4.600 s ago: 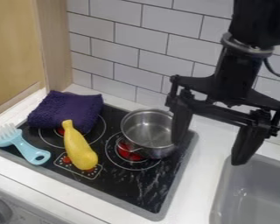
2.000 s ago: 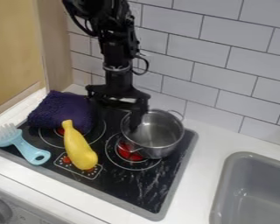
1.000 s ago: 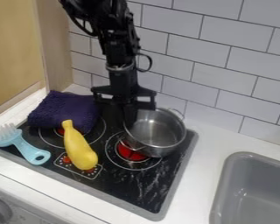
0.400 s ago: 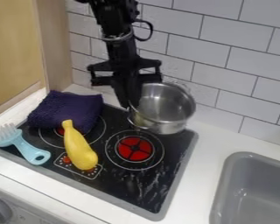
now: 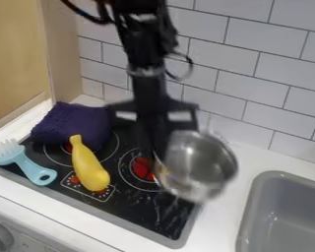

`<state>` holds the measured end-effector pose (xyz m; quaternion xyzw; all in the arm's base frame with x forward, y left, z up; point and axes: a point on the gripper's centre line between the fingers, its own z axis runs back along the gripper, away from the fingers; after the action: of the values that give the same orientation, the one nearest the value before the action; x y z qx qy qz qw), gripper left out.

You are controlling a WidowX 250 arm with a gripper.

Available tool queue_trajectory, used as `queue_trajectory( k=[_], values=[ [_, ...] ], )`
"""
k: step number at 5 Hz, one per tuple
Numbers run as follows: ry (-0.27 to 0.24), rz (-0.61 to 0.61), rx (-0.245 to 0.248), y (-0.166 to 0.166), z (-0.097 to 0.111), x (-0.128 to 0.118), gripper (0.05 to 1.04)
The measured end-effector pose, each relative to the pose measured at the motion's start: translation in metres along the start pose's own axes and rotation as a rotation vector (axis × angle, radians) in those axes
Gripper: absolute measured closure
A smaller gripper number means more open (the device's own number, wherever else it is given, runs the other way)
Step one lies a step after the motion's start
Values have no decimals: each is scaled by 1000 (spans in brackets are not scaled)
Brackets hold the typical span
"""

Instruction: Move the silver pot to the bottom right of the stove

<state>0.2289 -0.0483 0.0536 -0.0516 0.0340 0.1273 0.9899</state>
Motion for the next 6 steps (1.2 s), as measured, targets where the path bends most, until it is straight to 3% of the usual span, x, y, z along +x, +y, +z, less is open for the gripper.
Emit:
queue_trajectory(
  k=[2, 6],
  values=[
    [12, 5, 57, 9, -20, -19, 1032],
    [4, 20, 136, 26, -36, -21, 1032]
  ],
)
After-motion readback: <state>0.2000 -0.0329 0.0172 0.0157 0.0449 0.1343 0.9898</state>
